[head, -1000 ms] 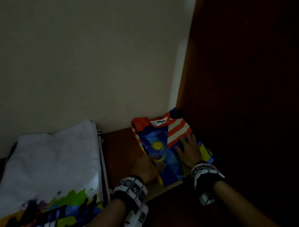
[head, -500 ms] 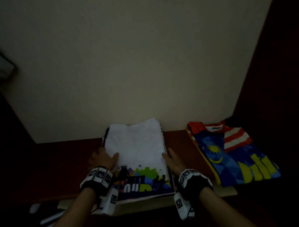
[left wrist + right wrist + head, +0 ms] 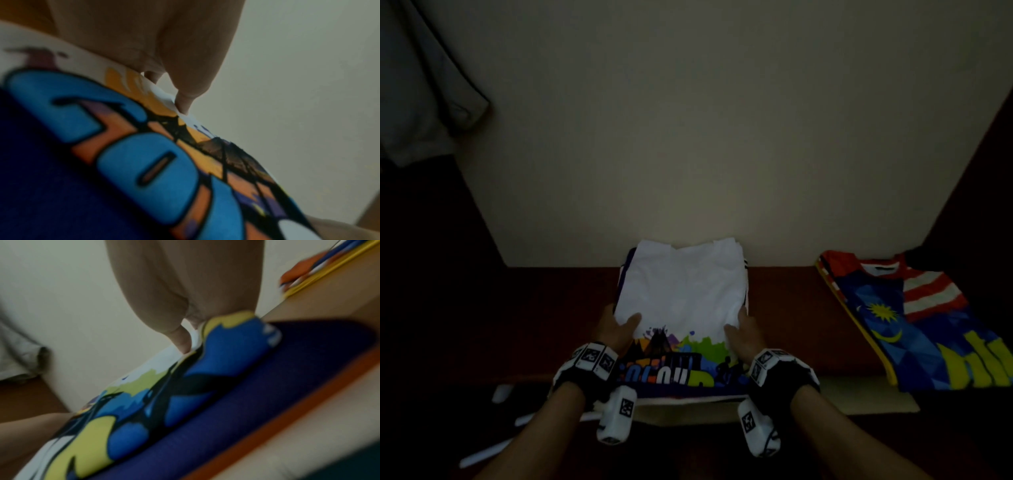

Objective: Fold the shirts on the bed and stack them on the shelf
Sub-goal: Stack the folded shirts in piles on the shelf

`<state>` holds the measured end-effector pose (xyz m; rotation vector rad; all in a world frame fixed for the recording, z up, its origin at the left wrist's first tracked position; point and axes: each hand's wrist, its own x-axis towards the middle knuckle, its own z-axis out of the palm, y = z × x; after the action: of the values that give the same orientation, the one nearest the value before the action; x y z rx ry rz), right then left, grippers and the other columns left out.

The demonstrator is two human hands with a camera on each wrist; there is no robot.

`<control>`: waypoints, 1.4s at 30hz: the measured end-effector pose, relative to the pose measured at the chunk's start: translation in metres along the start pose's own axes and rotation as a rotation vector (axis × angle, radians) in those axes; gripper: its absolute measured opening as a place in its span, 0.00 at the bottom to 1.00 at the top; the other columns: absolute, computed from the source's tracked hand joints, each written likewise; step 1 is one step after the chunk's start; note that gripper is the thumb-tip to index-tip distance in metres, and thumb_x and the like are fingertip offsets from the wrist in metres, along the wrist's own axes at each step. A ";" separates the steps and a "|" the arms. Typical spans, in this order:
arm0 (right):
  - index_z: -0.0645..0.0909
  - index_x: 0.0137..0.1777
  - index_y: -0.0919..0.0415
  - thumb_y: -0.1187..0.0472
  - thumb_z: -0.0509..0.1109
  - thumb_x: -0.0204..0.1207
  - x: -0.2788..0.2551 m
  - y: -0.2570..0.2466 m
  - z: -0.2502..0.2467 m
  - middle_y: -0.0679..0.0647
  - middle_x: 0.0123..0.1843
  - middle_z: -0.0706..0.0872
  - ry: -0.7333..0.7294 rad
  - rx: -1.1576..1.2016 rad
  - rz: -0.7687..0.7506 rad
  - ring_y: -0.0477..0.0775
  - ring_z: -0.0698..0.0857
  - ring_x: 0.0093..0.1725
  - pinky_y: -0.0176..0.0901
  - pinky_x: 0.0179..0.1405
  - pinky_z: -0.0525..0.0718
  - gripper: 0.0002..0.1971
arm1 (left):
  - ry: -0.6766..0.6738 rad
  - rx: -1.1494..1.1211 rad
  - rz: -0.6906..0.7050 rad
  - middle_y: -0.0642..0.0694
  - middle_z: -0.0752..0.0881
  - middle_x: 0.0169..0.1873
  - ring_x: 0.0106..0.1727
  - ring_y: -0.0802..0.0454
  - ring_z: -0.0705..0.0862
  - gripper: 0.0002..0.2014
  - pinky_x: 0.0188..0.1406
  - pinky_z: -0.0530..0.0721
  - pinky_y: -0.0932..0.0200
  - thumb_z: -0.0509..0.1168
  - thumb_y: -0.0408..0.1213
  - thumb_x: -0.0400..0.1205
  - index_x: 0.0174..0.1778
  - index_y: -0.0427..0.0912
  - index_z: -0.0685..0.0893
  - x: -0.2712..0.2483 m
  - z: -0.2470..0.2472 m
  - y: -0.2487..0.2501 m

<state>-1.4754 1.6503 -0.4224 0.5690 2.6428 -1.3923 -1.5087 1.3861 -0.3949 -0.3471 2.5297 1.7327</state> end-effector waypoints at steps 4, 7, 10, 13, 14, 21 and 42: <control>0.45 0.87 0.54 0.55 0.58 0.86 -0.010 -0.034 0.029 0.63 0.85 0.55 -0.045 -0.060 -0.010 0.70 0.58 0.82 0.56 0.80 0.62 0.34 | 0.042 0.030 -0.013 0.33 0.80 0.68 0.66 0.36 0.81 0.30 0.68 0.79 0.41 0.73 0.41 0.79 0.75 0.34 0.72 0.015 -0.041 -0.014; 0.42 0.87 0.55 0.55 0.57 0.87 -0.010 -0.052 0.048 0.63 0.86 0.50 -0.080 -0.058 0.013 0.70 0.53 0.83 0.54 0.81 0.59 0.34 | 0.061 0.087 -0.022 0.34 0.81 0.67 0.64 0.35 0.82 0.31 0.66 0.80 0.41 0.74 0.43 0.78 0.74 0.34 0.74 0.027 -0.067 -0.023; 0.41 0.86 0.56 0.55 0.57 0.87 -0.013 -0.066 0.062 0.63 0.86 0.49 -0.104 -0.057 0.026 0.69 0.53 0.83 0.54 0.81 0.59 0.35 | 0.063 0.142 -0.027 0.33 0.81 0.67 0.64 0.36 0.82 0.30 0.64 0.81 0.45 0.73 0.44 0.79 0.74 0.34 0.75 0.034 -0.084 -0.024; 0.42 0.87 0.54 0.52 0.58 0.84 -0.020 -0.074 0.069 0.63 0.86 0.53 -0.136 -0.070 -0.028 0.70 0.57 0.82 0.55 0.80 0.62 0.37 | 0.073 0.162 -0.035 0.33 0.80 0.68 0.66 0.35 0.81 0.30 0.63 0.79 0.48 0.72 0.42 0.80 0.75 0.33 0.74 0.034 -0.094 -0.023; 0.43 0.87 0.52 0.49 0.59 0.80 -0.020 -0.072 0.068 0.63 0.85 0.55 -0.155 -0.057 -0.053 0.70 0.60 0.81 0.57 0.79 0.63 0.40 | 0.076 0.166 -0.030 0.32 0.79 0.69 0.66 0.34 0.80 0.29 0.63 0.79 0.47 0.72 0.41 0.80 0.75 0.32 0.73 0.032 -0.096 -0.022; 0.49 0.85 0.49 0.47 0.73 0.76 -0.068 -0.052 0.047 0.57 0.86 0.48 -0.022 -0.287 -0.280 0.66 0.50 0.83 0.60 0.80 0.58 0.44 | 0.160 0.307 0.020 0.34 0.83 0.65 0.63 0.38 0.83 0.23 0.58 0.80 0.53 0.71 0.38 0.80 0.70 0.34 0.79 -0.008 -0.107 -0.017; 0.83 0.56 0.51 0.56 0.74 0.73 -0.121 -0.043 0.030 0.52 0.54 0.76 0.144 -0.529 -0.584 0.54 0.78 0.55 0.43 0.41 0.77 0.12 | 0.218 -0.164 -0.197 0.35 0.86 0.56 0.51 0.40 0.86 0.13 0.45 0.85 0.48 0.69 0.38 0.82 0.60 0.36 0.82 -0.061 -0.132 -0.027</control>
<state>-1.3819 1.5709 -0.3753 -0.1866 3.2622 -0.6660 -1.4326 1.2642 -0.3610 -0.8064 2.3927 1.9213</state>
